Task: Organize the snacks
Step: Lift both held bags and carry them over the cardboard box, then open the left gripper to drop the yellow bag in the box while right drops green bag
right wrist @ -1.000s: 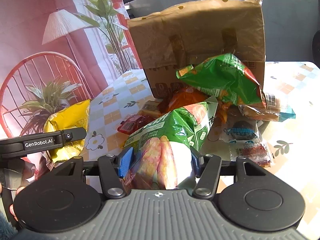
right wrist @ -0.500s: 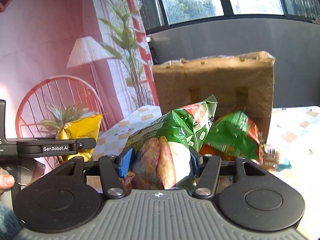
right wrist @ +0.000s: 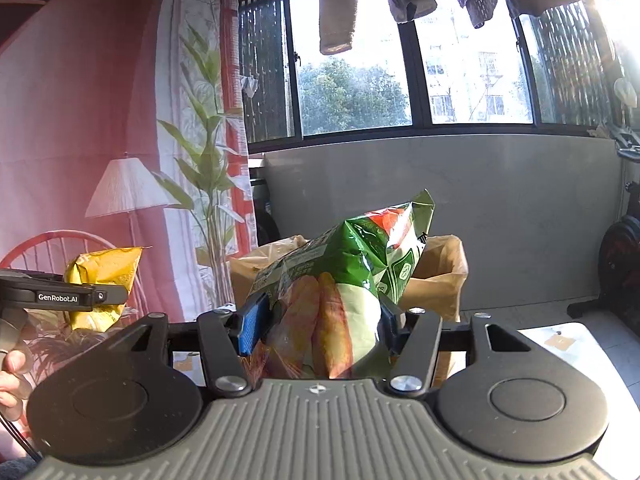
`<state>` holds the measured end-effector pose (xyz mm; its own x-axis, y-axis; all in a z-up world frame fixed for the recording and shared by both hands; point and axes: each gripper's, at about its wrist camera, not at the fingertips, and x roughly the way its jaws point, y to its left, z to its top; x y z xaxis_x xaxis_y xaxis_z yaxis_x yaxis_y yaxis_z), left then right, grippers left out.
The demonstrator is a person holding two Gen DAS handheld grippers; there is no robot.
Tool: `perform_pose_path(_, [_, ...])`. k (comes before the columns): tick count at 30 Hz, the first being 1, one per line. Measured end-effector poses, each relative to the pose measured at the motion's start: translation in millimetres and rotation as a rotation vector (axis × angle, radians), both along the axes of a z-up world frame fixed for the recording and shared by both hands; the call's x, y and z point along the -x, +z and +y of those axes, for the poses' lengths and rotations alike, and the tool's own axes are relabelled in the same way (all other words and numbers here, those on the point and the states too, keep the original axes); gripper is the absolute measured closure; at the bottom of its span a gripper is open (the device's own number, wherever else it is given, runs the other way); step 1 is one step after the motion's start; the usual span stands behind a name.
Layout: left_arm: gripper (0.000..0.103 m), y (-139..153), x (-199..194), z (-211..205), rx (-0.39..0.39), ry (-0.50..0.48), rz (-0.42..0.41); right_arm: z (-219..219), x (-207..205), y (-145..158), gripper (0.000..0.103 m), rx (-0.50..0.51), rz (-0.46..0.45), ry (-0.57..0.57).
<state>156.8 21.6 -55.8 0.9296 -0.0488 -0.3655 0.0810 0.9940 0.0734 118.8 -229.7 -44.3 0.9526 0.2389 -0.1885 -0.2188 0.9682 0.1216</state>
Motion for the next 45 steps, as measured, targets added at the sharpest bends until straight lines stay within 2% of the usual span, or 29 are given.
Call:
perform_pose_path(5, [0.03,4.7,-18.8,-8.1,-0.01,-0.019,-0.024,-16.0,-14.5,0.1,0.045,0.013,-0.014,-0.036])
perform_pose_path(7, [0.03,5.8,-25.2,-11.1,-0.004,-0.025,-0.031,-26.3,-22.7,-0.2,0.045,-0.015,-0.008,-0.048])
perform_pose_path(10, [0.03,6.8,-34.7,-12.4,0.025,-0.048,-0.031,-37.3,-36.0,0.0,0.045,-0.05,-0.013,-0.072])
perform_pose_path(13, [0.03,11.4,-46.4,-13.1,0.058,-0.069,-0.038,-40.0,-44.3,1.6,0.045,-0.031,-0.033,-0.097])
perform_pose_path(20, [0.03,24.5,-70.5,-29.5,0.029,-0.084,-0.055,-44.4,-69.8,15.2,0.045,-0.013,-0.072,-0.088])
perform_pose_path(23, [0.03,32.0,-87.0,-37.9,0.031,-0.096,-0.047,-48.3,-87.6,24.0,0.045,-0.016,-0.061,-0.097])
perform_pose_path(27, [0.03,42.7,-111.3,-53.7,0.036,-0.115,-0.055,-54.5,-109.9,39.1,0.045,0.034,-0.086,-0.112])
perform_pose_path(32, [0.03,42.2,-142.9,-76.9,0.023,-0.152,-0.034,-57.9,-140.8,46.6,0.045,0.104,-0.099,-0.155])
perform_pose_path(36, [0.03,37.2,-172.5,-95.3,0.022,-0.173,-0.007,-53.9,-169.8,40.0,0.045,0.173,-0.061,-0.158])
perform_pose_path(45, [0.028,27.2,-226.0,-118.3,0.001,-0.197,0.044,-46.5,-222.6,18.5,0.044,0.159,0.113,-0.084])
